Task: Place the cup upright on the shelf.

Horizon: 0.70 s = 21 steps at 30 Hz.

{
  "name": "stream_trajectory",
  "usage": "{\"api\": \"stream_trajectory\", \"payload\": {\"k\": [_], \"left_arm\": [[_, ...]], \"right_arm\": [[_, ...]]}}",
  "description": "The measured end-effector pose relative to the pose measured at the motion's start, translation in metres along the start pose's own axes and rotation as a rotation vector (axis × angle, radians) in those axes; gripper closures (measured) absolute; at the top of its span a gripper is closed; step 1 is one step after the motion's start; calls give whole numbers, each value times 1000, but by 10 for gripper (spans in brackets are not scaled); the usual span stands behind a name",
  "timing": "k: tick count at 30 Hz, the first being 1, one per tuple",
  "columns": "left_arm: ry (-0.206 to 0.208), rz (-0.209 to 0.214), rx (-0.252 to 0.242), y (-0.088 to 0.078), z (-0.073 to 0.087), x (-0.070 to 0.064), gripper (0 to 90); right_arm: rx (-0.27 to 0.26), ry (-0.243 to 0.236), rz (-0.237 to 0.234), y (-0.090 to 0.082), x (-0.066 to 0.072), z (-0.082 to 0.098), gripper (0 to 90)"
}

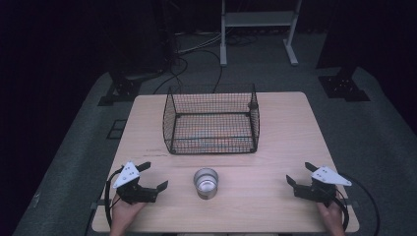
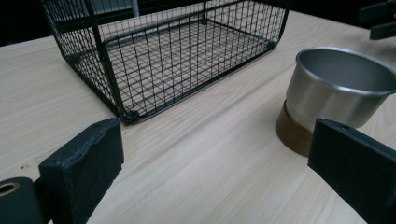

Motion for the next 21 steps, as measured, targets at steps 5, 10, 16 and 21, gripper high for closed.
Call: {"api": "stream_trajectory", "payload": {"k": [5,10,16,21], "left_arm": [[22,18,15,1,-5,-6,21],[37,26,34,2,-7,-11,21],[63,51,49,2,-10,-18,18],[80,68,50,2,-14,-24,17]], "right_arm": [[1,0,-2,0,0,0,134],[1,-1,-1,0,0,0,134],[1,0,-2,0,0,0,134],[0,0,-2,0,0,0,134]]}}
Point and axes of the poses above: each handheld gripper's, and its own axes: y roughly forward along the jaws, z roughly out of its underside, x roughly to its left, the point moved 7 cm from there along y, roughly forward along the jaws, and after that the axes turned 8 degrees about x, right-handed, at the moved point
